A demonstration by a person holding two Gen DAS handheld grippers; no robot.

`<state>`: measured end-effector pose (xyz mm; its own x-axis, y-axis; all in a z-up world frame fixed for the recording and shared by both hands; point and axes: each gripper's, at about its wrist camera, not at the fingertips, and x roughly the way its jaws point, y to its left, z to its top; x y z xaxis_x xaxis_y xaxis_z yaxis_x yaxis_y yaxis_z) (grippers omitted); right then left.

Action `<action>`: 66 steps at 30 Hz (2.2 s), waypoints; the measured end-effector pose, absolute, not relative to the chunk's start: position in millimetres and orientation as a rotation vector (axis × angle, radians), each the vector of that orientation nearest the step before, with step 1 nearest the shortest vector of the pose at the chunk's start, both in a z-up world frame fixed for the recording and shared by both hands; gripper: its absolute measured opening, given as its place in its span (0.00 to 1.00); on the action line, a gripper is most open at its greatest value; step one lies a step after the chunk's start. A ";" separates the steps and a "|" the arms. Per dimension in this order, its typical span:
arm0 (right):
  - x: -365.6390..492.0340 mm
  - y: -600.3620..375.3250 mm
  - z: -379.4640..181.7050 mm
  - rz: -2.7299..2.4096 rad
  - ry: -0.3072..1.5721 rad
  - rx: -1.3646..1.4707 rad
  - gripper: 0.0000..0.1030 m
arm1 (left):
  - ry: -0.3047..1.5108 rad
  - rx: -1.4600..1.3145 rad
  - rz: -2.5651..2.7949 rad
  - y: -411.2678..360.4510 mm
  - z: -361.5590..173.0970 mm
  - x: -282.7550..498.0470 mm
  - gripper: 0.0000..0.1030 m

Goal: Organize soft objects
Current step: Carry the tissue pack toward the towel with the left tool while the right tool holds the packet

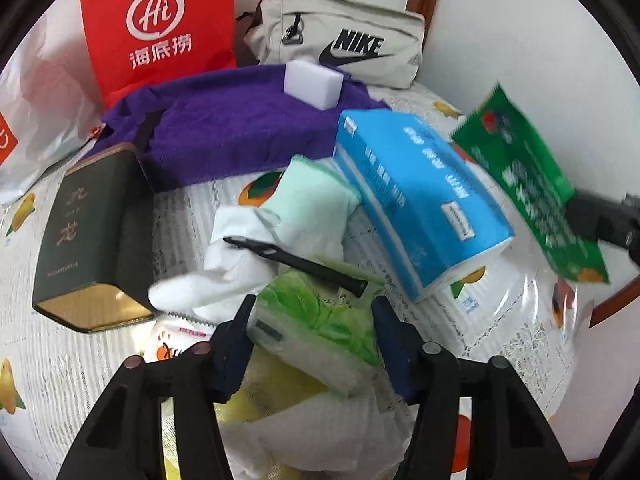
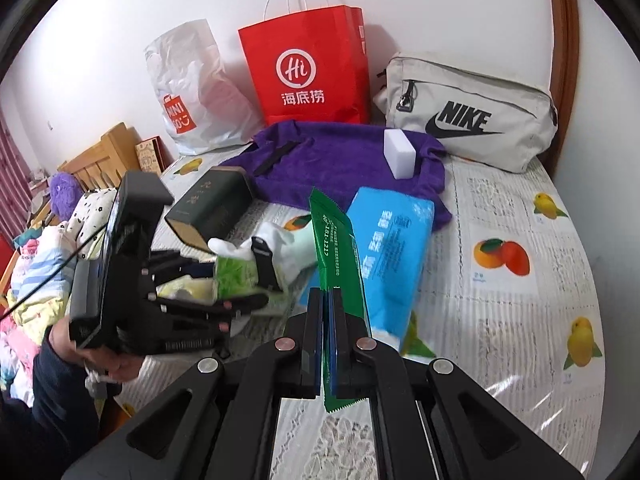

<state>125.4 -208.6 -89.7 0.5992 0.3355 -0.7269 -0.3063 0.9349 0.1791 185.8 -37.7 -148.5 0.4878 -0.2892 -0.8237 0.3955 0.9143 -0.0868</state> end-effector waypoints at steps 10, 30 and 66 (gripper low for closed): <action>95.7 -204.2 -107.4 0.419 0.885 0.018 0.02 | 0.883 0.033 -0.393 -13.1 -105.9 174.0 0.50; 75.9 -203.8 -139.3 0.435 0.975 0.005 0.02 | 0.867 -0.126 -0.173 92.2 -101.6 140.2 0.50; 194.0 -214.7 -82.9 0.382 0.876 -0.015 0.02 | 0.822 -0.198 -0.097 133.0 -66.9 221.2 0.50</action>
<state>194.0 -214.7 -82.9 0.5767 0.3204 -0.7515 -0.3326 0.9323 0.1422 221.2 133.0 -66.9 0.6773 -0.1618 -0.7177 0.0088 0.9772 -0.2120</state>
